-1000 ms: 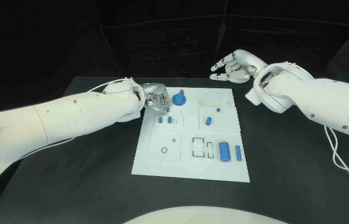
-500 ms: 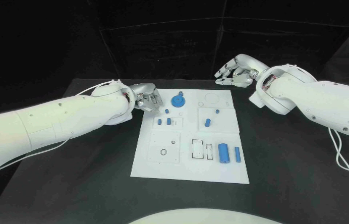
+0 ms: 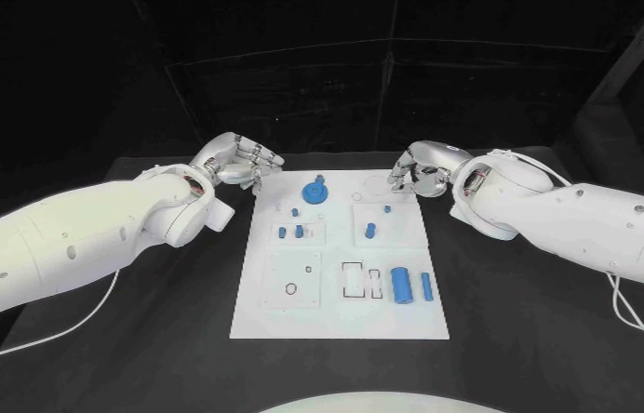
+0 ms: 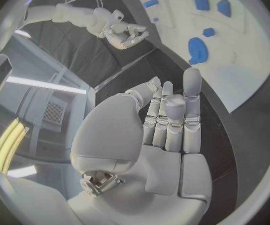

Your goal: Assemble the parts on the task board

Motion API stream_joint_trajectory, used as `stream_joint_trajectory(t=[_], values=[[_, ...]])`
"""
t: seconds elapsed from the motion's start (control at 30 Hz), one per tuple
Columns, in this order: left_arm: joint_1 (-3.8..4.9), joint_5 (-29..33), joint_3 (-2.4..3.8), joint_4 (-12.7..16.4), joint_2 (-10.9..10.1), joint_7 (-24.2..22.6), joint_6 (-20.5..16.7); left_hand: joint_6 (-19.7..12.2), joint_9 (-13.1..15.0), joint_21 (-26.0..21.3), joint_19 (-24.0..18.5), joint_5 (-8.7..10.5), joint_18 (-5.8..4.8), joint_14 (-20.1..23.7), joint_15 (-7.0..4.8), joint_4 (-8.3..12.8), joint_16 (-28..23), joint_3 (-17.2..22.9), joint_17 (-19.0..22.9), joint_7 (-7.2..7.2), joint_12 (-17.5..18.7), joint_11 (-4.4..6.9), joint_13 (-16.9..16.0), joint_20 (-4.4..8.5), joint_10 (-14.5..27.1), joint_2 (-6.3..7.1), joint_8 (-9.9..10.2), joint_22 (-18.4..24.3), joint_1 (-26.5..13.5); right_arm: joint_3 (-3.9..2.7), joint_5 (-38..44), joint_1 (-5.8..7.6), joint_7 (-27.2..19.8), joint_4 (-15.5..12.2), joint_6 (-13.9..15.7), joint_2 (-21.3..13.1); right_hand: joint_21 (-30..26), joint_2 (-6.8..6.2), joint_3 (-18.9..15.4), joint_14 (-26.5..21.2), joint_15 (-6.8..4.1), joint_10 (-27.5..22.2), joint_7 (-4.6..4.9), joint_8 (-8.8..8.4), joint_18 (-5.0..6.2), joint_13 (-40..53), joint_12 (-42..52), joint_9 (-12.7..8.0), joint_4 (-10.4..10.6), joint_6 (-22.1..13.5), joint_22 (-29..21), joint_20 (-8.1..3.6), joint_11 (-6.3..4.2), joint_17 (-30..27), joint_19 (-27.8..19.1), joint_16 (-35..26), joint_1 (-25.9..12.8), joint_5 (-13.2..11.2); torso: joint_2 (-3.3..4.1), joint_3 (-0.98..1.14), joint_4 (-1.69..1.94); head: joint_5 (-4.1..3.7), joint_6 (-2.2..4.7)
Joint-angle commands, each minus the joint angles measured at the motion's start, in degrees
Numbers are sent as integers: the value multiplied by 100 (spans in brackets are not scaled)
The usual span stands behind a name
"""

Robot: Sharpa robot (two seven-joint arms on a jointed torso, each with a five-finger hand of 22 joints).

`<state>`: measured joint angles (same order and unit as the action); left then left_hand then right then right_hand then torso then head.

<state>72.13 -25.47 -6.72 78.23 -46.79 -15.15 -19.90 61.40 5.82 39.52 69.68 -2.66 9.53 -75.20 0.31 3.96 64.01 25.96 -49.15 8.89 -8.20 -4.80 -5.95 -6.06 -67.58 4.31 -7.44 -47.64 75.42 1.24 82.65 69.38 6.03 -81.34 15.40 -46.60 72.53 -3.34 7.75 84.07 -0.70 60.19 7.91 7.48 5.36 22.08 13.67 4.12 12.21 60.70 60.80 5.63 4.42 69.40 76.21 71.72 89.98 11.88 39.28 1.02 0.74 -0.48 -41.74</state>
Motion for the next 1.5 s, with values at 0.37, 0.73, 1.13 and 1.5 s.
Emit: stream_joint_trajectory(t=[0.37, 0.73, 1.13, 1.5], values=[[-6, 2304, -6, 479, -199, -1103, -35, -74, -22, -276, -132, -20, 94, 123, 1, -51, -119, -171, 184, -15, -94, -7, -41, -9, 40, -14, -48, 208, -91, 41, 1156, -136, 533, -146, -288, 45, 20, -296, 97, 173, 146, -177, 179, -231, 45, -449, -227, -29, 81, -274, -16, 94, 140, 33, 44, 69, -139, -101, 10, -5, 11, -123, -23], [-10, 2364, -7, 486, -221, -1078, -19, -76, -25, -297, -135, -21, 95, 143, -1, -45, -135, -192, 219, -13, -117, -5, -52, -9, 49, -33, -57, 223, -66, 150, 1219, -150, 505, -175, -693, 93, -2, -314, 153, 172, 156, -177, 159, -231, 54, -572, -257, -17, 59, -248, -49, 112, 139, 18, 33, 59, -112, -86, 12, 5, 8, -107, -55], [-10, 2368, -7, 455, -213, -1030, 15, -99, -33, -323, -139, -20, 93, 170, 5, -37, -153, -229, 261, 4, -138, -16, -62, -11, 80, -37, -58, 242, -48, 160, 1241, -169, 483, -133, -761, 194, 8, -283, 280, 182, 149, -93, 153, -227, 52, -756, -274, -7, 41, -188, -30, 110, 131, 33, 52, 78, -85, -51, 10, 1, 10, -80, -73], [-10, 2368, -7, 425, -203, -949, 72, -143, -47, -357, -144, -21, 90, 207, 20, -21, -175, -273, 315, 38, -164, -38, -74, -20, 137, -49, -56, 267, -12, 161, 1279, -178, 519, -81, -794, 276, 174, -188, 657, 187, 110, 165, 122, -192, 6, -1020, -285, 11, -71, -15, 216, 89, 86, 2, 197, 64, 38, -181, 14, 1, 10, -72, -81]])
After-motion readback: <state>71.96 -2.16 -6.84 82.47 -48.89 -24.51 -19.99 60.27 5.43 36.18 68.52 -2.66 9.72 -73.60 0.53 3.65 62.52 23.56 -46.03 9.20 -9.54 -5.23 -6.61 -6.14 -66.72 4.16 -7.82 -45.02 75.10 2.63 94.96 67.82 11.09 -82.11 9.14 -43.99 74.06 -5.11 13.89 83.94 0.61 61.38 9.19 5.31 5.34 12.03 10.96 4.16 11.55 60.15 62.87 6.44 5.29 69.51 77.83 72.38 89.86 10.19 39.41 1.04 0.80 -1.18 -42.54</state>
